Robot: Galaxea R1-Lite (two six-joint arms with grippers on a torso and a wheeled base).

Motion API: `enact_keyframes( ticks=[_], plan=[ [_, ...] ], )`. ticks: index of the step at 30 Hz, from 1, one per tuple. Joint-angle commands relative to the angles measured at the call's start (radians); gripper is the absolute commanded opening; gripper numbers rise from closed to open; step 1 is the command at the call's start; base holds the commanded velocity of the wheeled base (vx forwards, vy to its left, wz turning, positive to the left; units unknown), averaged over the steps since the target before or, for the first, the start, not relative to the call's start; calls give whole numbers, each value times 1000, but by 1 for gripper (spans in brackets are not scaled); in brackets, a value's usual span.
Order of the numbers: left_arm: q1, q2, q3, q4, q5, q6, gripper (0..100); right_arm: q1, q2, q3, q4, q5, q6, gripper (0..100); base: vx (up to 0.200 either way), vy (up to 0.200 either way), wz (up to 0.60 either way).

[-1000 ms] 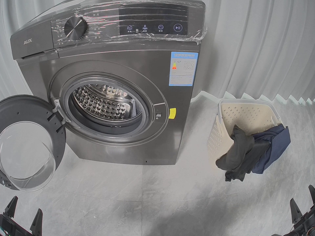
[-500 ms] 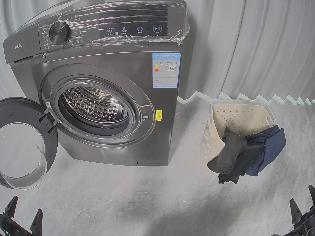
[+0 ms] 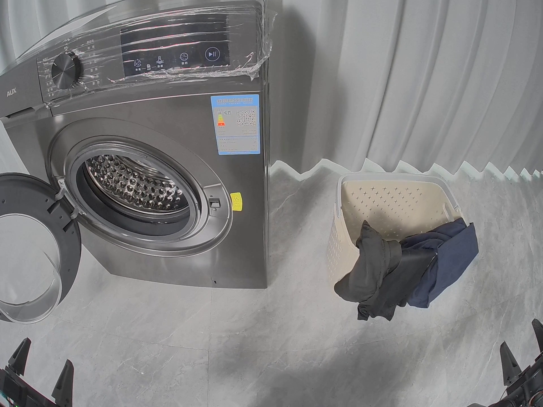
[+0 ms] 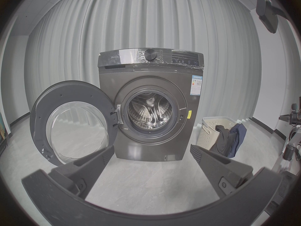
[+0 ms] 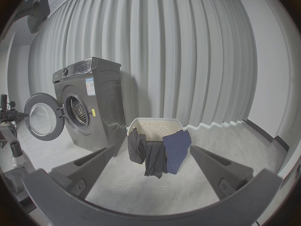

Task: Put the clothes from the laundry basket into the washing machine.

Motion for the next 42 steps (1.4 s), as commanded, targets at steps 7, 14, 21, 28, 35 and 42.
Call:
enact_keyframes(
  ticks=[7,14,21,28,35,42],
  plan=[
    [0,-18,18,0,0,0,100,0,-16,18,0,1,0,100,0,-143,0],
    [0,-18,18,0,-1,0,100,0,-16,18,0,1,0,100,0,-200,0],
    [0,-18,18,0,0,0,100,0,-16,18,0,1,0,100,0,-200,0],
    [0,-18,18,0,0,0,100,0,-16,18,0,1,0,100,0,-200,0],
    [0,-18,18,0,-1,0,100,0,-16,18,0,1,0,100,0,-200,0],
    [0,-18,18,0,0,0,100,0,-16,18,0,1,0,100,0,-171,0]
  ],
)
